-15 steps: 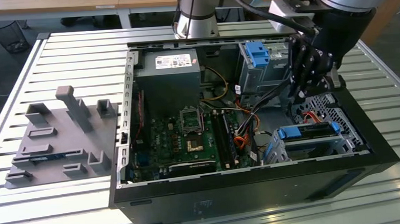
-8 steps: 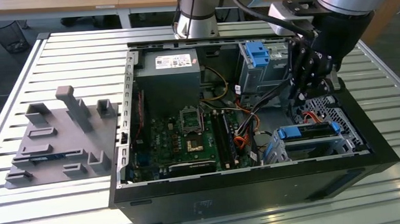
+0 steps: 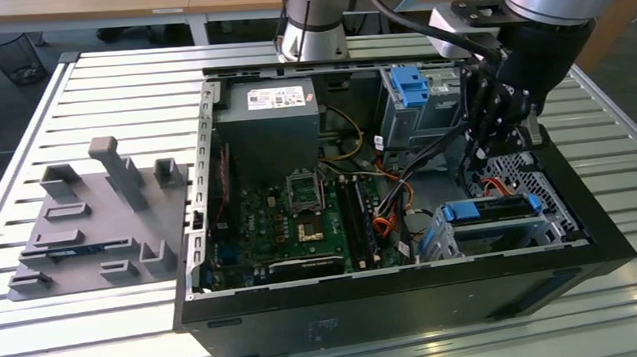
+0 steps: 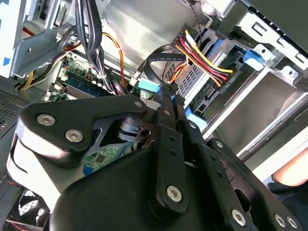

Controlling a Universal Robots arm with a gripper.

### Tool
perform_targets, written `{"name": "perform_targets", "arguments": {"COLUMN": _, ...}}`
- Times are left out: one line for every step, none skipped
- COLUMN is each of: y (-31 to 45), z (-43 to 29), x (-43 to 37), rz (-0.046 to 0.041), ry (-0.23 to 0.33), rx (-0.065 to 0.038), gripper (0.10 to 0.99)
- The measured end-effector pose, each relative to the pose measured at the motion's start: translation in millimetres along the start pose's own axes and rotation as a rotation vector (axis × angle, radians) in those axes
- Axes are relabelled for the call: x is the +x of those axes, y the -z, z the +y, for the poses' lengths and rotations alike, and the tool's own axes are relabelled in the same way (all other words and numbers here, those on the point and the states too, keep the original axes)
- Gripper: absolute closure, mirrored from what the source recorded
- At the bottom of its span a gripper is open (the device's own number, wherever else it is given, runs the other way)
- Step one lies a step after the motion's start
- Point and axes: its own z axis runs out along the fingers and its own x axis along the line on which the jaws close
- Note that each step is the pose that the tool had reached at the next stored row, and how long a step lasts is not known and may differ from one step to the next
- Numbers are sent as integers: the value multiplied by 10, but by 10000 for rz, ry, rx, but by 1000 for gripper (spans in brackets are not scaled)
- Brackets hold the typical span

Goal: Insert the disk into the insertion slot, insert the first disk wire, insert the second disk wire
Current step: 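Insert the second disk wire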

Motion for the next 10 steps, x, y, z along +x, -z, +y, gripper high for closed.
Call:
{"name": "perform_targets", "arguments": {"y": 0, "z": -1, "x": 0, "rz": 8, "ry": -1, "rx": 0, "gripper": 937}}
{"name": "perform_targets", "arguments": {"y": 0, "z": -2, "x": 0, "rz": 9, "ry": -1, "rx": 0, "gripper": 937}}
{"name": "perform_targets", "arguments": {"y": 1, "z": -3, "x": 2, "rz": 11, "ry": 0, "rx": 0, "gripper": 937}}
{"name": "perform_targets", "arguments": {"y": 0, "z": -3, "x": 9, "rz": 1, "ry": 0, "rx": 0, "gripper": 937}}
{"name": "perform_targets", "arguments": {"y": -1, "z": -3, "x": 21, "rz": -29, "ry": 0, "rx": 1, "gripper": 937}}
{"name": "perform_targets", "arguments": {"y": -1, "z": -3, "x": 35, "rz": -75, "ry": 1, "rx": 0, "gripper": 937}}
{"name": "perform_targets", "arguments": {"y": -2, "z": -3, "x": 53, "rz": -136, "ry": 1, "rx": 0, "gripper": 937}}
{"name": "perform_targets", "arguments": {"y": -3, "z": -3, "x": 71, "rz": -208, "ry": 2, "rx": 0, "gripper": 937}}
{"name": "perform_targets", "arguments": {"y": -5, "z": -3, "x": 89, "rz": -286, "ry": 2, "rx": 0, "gripper": 937}}
{"name": "perform_targets", "arguments": {"y": -6, "z": -3, "x": 109, "rz": -375, "ry": 3, "rx": 0, "gripper": 937}}
